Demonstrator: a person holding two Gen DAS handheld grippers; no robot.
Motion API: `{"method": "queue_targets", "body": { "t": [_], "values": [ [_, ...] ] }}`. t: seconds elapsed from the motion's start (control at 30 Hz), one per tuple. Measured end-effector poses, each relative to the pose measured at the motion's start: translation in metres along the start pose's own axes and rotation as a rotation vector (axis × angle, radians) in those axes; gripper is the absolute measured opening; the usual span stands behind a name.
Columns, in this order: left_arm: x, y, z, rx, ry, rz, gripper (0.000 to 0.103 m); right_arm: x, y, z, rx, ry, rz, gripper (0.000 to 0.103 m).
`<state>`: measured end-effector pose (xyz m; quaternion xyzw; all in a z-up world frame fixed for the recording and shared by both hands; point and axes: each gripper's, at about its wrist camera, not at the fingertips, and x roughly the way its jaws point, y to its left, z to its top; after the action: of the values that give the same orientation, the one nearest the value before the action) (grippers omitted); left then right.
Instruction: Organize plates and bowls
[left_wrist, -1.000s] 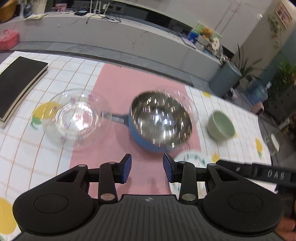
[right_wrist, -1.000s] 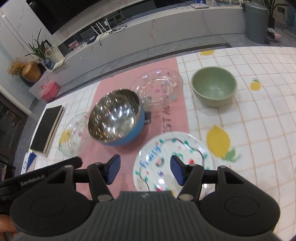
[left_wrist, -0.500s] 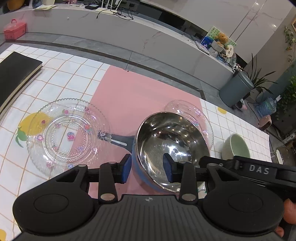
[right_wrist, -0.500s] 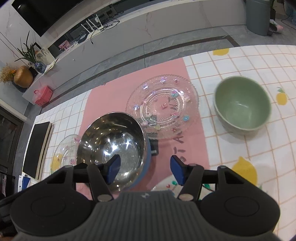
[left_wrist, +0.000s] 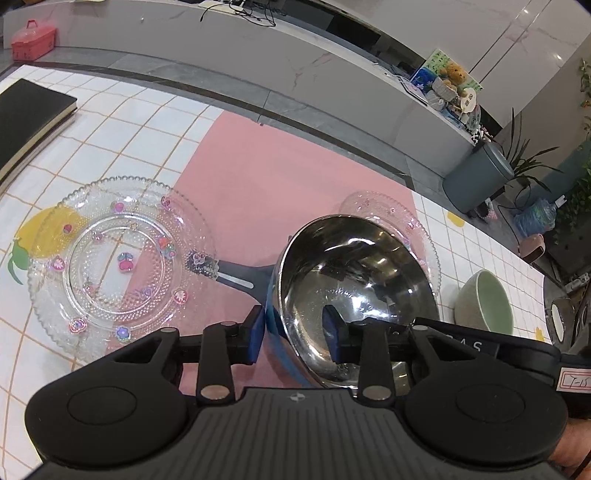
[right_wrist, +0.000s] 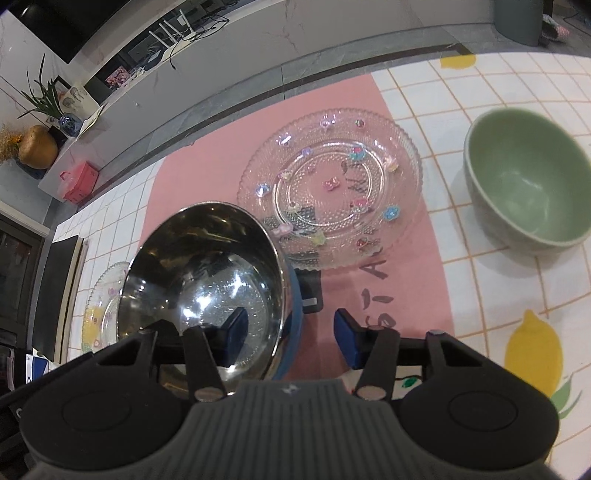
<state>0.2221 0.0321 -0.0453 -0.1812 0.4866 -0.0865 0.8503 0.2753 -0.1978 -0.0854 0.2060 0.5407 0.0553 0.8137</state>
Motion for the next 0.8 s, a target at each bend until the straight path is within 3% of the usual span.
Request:
{"method": "queue_targets", "body": {
  "t": [0.07, 0.2, 0.8],
  "values": [
    [0.001, 0.001, -0.001, -0.004, 0.005, 0.004, 0.031, 0.003, -0.001, -0.002, -0.001, 0.008, 0.003, 0.043],
    [0.002, 0.0, -0.004, 0.006, -0.007, 0.018, 0.022, 0.002, 0.0, -0.005, -0.014, 0.003, 0.025, 0.023],
    [-0.016, -0.002, -0.004, 0.02, -0.011, 0.029, 0.017, -0.02, -0.004, -0.004, 0.033, -0.017, 0.067, 0.017]
  ]
}}
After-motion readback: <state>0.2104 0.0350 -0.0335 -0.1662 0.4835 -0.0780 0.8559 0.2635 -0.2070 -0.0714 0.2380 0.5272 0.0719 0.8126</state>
